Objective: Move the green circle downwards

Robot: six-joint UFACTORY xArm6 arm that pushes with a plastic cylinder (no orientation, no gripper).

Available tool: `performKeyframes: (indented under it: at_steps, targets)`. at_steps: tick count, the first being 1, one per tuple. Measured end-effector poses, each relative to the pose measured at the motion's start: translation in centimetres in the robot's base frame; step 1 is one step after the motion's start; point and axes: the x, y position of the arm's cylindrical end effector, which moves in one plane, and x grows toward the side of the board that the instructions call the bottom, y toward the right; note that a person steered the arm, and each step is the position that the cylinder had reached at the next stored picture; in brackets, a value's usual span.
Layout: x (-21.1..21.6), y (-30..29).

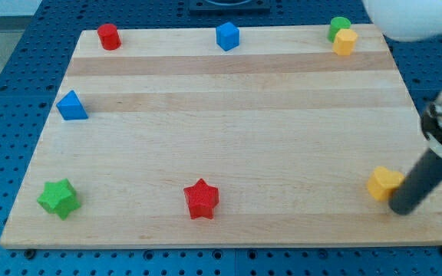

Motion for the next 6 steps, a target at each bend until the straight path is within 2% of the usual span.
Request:
performKeyframes:
  at_steps: [2, 3, 4, 5, 6]
  targets:
    - [-4.4, -7.2]
    - [-6.1, -5.0]
    - [-5.2, -3.2]
    - [-2.3, -1.5]
    - [-3.2, 0.3]
